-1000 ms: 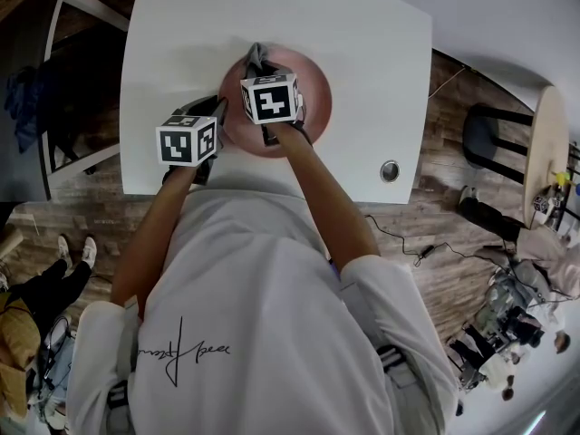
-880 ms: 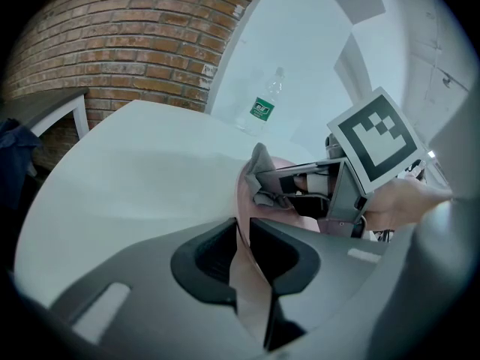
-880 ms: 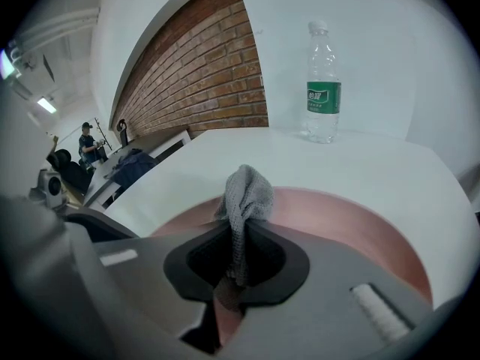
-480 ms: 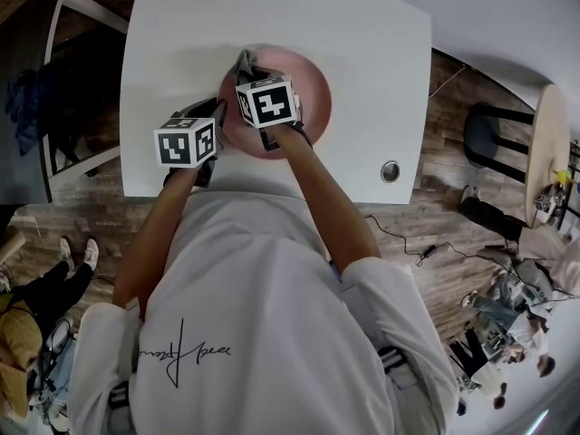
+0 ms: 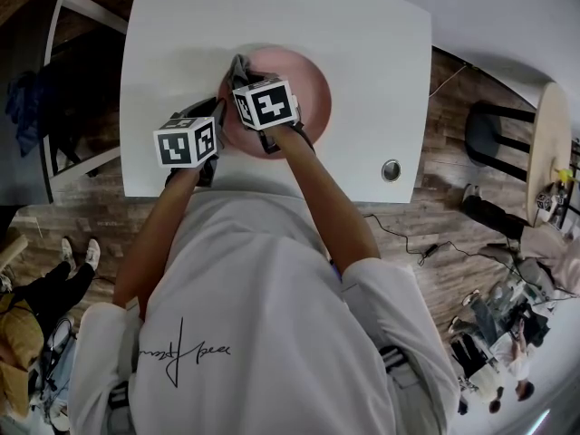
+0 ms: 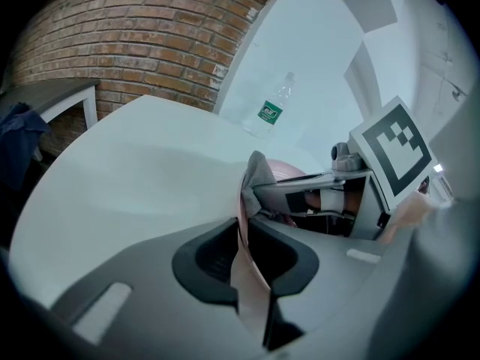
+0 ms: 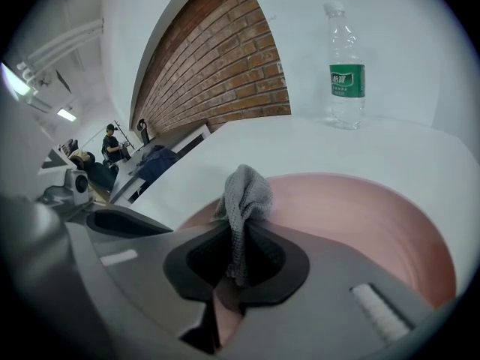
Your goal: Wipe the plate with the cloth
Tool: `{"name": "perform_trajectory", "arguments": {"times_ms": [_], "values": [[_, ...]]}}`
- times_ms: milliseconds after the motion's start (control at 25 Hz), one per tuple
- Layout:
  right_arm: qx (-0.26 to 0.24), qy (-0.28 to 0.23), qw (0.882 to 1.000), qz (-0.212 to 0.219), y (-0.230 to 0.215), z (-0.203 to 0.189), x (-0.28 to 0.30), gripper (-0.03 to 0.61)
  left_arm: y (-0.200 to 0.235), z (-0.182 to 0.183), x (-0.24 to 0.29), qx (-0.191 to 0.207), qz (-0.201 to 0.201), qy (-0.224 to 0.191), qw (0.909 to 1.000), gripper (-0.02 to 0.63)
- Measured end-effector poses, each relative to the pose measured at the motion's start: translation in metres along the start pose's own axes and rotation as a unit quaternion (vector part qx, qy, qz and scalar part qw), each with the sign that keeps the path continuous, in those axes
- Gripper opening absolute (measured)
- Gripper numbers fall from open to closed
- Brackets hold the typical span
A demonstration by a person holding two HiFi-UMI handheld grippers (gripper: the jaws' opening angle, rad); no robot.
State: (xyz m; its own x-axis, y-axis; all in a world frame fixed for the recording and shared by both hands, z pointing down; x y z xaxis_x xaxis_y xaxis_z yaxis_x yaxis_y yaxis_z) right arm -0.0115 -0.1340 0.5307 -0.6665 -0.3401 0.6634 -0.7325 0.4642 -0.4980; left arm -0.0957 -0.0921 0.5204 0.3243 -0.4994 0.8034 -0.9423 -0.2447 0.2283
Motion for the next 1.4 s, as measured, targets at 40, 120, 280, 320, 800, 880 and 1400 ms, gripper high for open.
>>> {"name": "perform_trajectory", "arguments": {"times_ms": [40, 120, 280, 320, 800, 880, 1400], "values": [[0.000, 0.001, 1.000, 0.002, 0.001, -0.001, 0.000, 0.031, 0.000, 0.000, 0.000, -0.001, 0.001, 0.000, 1.0000, 0.057], [0.001, 0.003, 1.000, 0.005, 0.003, -0.003, 0.000, 0.031, -0.001, 0.000, 0.000, -0.001, 0.002, 0.000, 1.0000, 0.054], [0.009, 0.002, 1.000, 0.011, 0.006, -0.007, -0.001, 0.031, 0.000, 0.000, 0.000, -0.001, 0.003, -0.001, 1.0000, 0.051], [0.011, 0.002, 1.000, 0.013, 0.007, -0.008, -0.001, 0.031, 0.000, 0.000, 0.000, -0.001, 0.003, -0.001, 1.0000, 0.051], [0.038, 0.006, 0.999, 0.034, 0.018, -0.023, -0.005, 0.032, -0.001, 0.006, -0.002, -0.006, 0.009, -0.009, 0.9999, 0.041], [0.043, 0.007, 0.998, 0.038, 0.020, -0.026, -0.005, 0.032, 0.000, 0.006, -0.002, -0.006, 0.009, -0.009, 0.9999, 0.038], [0.060, 0.026, 0.995, 0.072, 0.030, -0.038, -0.007, 0.032, 0.003, 0.001, 0.000, -0.015, 0.008, -0.003, 0.9999, 0.031]]}}
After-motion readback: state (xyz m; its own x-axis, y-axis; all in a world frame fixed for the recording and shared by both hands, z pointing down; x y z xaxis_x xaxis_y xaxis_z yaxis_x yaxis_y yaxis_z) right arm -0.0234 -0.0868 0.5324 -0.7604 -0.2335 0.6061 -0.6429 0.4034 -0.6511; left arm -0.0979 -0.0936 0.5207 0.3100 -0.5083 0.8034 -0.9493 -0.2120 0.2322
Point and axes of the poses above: the fingertips, and each gripper's own axes: x forward along the fingers, y to its left, z out of its top, the point moved 4 cm from there along -x, backward along the fingers, and after that the axes turned 14 degrees about z, right-handed, at the moved point
